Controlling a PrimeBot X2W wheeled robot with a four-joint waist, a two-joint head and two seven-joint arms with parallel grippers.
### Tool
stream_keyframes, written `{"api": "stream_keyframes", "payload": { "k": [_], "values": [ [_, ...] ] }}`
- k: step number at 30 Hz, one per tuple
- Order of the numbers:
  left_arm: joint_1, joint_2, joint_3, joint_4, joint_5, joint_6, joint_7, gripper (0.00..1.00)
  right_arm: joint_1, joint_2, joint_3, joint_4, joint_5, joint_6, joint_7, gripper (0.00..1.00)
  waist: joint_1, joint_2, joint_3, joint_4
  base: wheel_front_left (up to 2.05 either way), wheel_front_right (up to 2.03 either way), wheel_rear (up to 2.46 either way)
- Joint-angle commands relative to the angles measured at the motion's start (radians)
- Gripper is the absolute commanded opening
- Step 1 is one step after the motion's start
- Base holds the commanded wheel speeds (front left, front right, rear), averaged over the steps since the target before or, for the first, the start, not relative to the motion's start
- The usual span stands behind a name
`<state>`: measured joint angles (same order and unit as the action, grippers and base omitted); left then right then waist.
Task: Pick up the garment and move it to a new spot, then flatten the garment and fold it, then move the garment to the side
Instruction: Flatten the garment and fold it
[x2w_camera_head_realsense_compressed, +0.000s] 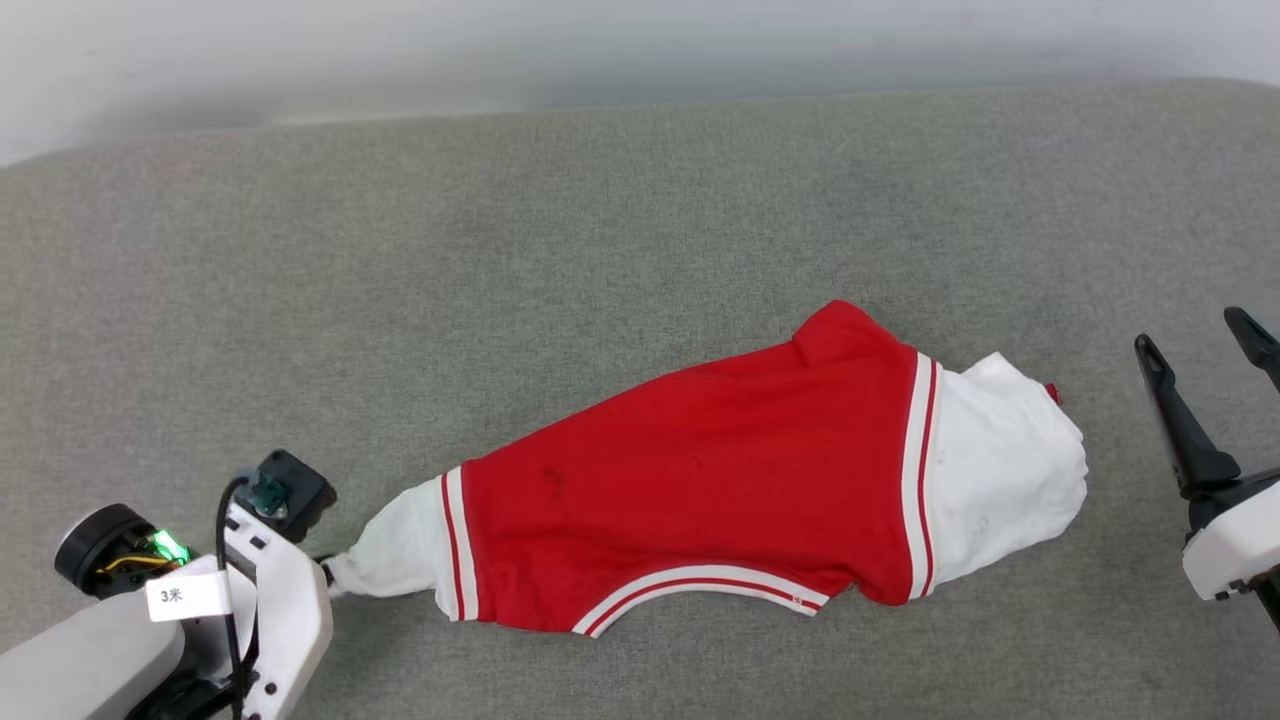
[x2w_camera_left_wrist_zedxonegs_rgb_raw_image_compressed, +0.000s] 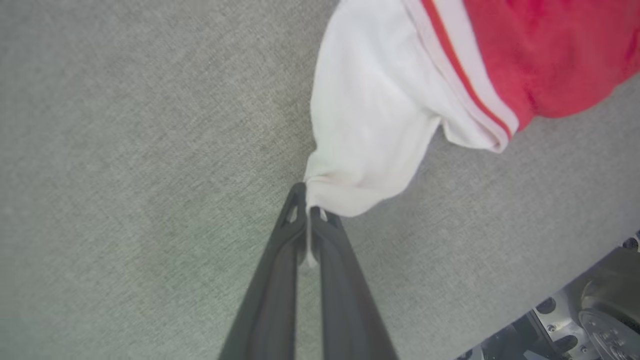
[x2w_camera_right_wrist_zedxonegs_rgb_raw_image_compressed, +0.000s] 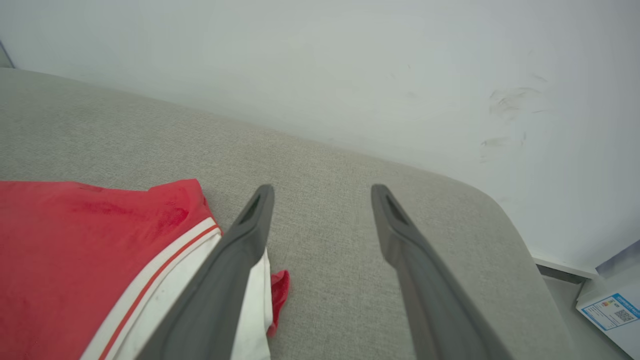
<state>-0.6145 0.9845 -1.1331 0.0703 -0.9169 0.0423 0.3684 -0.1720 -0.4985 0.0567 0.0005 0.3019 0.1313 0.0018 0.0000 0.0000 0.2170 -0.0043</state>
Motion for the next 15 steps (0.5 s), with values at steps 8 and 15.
{"api": "stream_keyframes", "payload": {
  "k": [8,15],
  "values": [
    [0.052,0.009,0.062,-0.073,0.023,0.110,-0.175,1.00,0.008,-0.035,-0.018,-0.009,0.002,-0.001,0.010,1.00,0.0000,0.0000,-0.070,0.012,0.00,0.00,0.00],
    [0.084,0.061,0.116,-0.171,0.003,0.195,-0.257,1.00,0.021,-0.050,-0.045,-0.054,0.002,-0.001,0.035,1.00,0.0000,0.0000,-0.102,0.027,0.00,0.00,0.00]
  ]
}}
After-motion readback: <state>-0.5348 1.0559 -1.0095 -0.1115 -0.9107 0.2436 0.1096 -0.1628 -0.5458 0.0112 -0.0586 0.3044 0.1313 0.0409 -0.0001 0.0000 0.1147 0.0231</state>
